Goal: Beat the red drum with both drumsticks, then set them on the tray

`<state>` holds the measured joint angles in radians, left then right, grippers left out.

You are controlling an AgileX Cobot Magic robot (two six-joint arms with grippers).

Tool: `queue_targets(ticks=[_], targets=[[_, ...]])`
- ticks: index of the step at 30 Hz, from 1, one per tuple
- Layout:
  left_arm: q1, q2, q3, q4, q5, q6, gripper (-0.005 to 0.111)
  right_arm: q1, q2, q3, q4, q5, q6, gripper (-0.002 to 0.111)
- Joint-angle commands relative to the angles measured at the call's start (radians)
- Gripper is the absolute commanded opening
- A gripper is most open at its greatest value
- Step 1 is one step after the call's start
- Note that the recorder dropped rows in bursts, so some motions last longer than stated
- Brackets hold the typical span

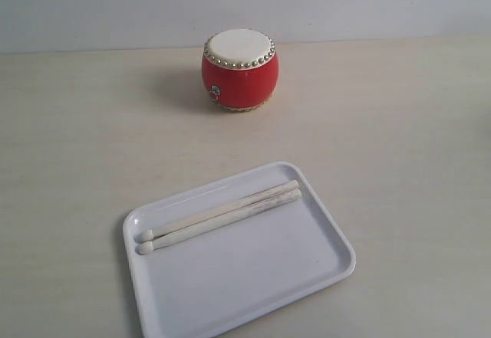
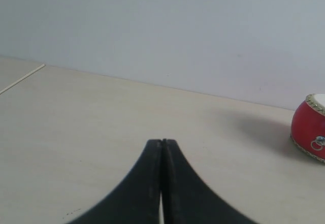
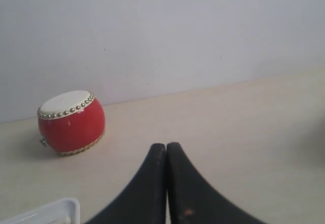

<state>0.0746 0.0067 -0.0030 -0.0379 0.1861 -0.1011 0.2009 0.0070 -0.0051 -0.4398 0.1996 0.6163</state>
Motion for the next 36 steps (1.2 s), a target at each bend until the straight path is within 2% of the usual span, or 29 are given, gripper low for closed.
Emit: queue_targets(ticks=[1,5,15,22,29,33,36], targets=[[-0.005,-0.007,0.003,0.002,-0.004,-0.007,0.0,0.003,-0.007,0.005,0.046,-0.018,-0.057,0.0],[-0.005,-0.007,0.003,0.002,-0.004,-0.007,0.0,0.003,-0.007,0.005,0.153,-0.02,-0.249,0.0],[-0.005,-0.007,0.003,0.002,-0.004,-0.007,0.0,-0.001,-0.007,0.005,0.14,-0.047,-0.256,0.0],[-0.005,-0.007,0.003,0.002,-0.004,-0.007,0.0,-0.167,-0.007,0.005,0.121,-0.059,-0.256,0.0],[-0.005,-0.007,0.003,0.002,-0.002,-0.007,0.0,-0.174,-0.007,0.005,0.118,-0.059,-0.25,0.0],[-0.005,-0.007,0.003,0.002,-0.002,-0.007,0.0,-0.174,-0.007,0.005,0.171,-0.059,-0.266,0.0],[-0.005,-0.007,0.003,0.002,-0.002,-0.007,0.0,-0.174,-0.007,0.005,0.295,-0.052,-0.422,0.0]])
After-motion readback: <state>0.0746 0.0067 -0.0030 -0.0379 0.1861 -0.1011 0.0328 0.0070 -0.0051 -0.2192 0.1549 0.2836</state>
